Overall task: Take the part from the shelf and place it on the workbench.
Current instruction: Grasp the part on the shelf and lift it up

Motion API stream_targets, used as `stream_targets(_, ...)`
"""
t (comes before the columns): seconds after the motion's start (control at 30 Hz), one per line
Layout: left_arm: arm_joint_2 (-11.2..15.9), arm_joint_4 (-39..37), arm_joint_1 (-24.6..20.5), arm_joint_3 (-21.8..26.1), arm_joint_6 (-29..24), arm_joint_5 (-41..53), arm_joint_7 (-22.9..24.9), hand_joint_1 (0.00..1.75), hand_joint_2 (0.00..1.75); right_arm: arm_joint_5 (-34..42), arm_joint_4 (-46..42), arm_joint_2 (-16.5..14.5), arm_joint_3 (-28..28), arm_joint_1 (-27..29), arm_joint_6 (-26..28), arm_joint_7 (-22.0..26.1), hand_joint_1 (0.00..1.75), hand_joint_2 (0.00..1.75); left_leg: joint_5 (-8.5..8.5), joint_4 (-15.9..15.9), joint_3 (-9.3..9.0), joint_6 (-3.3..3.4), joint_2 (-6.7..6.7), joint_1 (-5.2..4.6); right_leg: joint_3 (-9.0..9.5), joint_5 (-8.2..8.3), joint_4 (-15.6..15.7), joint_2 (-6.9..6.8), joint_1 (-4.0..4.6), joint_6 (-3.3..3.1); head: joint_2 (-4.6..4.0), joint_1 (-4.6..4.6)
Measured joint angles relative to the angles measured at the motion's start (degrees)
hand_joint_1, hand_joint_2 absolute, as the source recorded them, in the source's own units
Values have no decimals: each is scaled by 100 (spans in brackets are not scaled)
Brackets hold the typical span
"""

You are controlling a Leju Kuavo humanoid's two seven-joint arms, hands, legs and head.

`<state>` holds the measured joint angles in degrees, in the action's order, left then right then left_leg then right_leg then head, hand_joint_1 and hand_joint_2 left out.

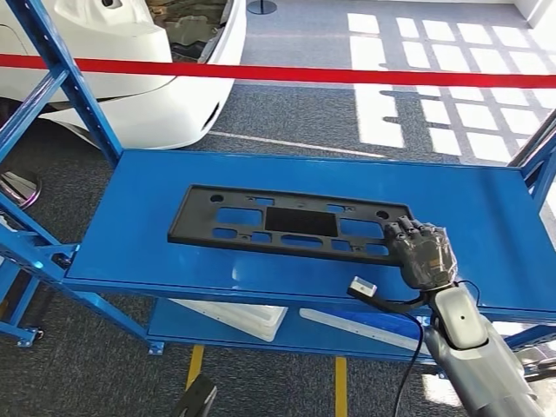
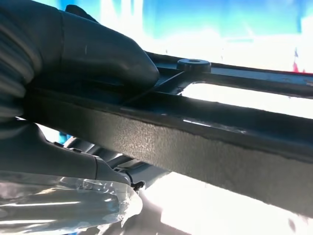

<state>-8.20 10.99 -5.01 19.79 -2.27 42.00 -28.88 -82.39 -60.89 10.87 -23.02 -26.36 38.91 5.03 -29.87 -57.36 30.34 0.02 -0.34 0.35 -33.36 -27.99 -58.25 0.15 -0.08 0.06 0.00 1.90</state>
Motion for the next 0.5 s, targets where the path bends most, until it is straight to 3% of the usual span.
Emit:
stream_targets(0.23, -46, 0, 28, 145, -81, 27, -54, 0, 0, -630, -2782, -620, 90, 1411, 86, 306, 175, 175, -2, 4, 31, -1, -3, 13, -28, -8, 0, -6, 13, -6, 0, 2)
stream_targets(0.5, -62, 0, 25, 267, -133, 63, -63, 0, 0, -771, -4173, -787, -24, 1932, 85, 125, 175, 175, -1, 2, 28, -1, 0, 3, -23, -4, 0, -2, 9, -4, 0, -1)
